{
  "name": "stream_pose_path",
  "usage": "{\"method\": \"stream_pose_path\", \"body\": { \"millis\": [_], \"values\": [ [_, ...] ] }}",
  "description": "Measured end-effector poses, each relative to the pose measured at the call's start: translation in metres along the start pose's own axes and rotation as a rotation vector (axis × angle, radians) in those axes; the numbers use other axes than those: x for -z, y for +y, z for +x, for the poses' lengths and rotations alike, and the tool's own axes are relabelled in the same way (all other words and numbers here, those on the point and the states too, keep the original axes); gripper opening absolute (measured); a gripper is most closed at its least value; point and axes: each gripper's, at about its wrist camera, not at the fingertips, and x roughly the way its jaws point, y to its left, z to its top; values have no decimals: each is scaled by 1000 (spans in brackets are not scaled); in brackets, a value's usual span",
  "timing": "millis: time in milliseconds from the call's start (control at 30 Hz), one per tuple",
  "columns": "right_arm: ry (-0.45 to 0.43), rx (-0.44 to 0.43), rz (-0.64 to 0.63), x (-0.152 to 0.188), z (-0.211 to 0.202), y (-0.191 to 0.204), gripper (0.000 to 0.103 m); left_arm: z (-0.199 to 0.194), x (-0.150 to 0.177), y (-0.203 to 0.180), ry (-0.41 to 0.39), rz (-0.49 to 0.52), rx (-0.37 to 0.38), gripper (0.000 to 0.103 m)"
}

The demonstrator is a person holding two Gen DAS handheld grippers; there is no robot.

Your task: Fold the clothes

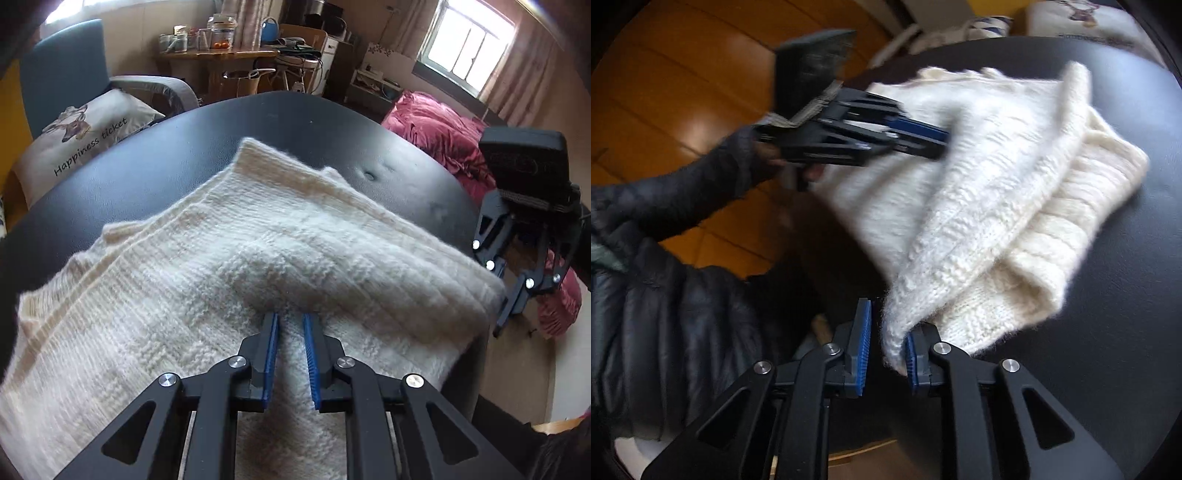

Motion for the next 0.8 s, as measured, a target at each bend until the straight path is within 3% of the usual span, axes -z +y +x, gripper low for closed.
{"method": "stream_pose_path", "body": {
  "millis": [67,167,300,400,500,800],
  "values": [
    [43,19,35,9,12,-11,17,1,1,0,-9,-14,0,14],
    [8,13,52,16,8,-12,12,1,0,-2,-11,-4,-10,14],
    [-3,30,43,20,-3,-3,15,2,0,-8,5,40,-21,14],
    [-44,-64,31,18,-13,4,21,3,-1,-8,16,56,0,14],
    [17,11,83,24,-2,-14,20,1,-3,-13,29,88,-8,15],
    [16,65,40,37,0,-9,17,8,-56,-11,-20,16,85,14]
  ]
}}
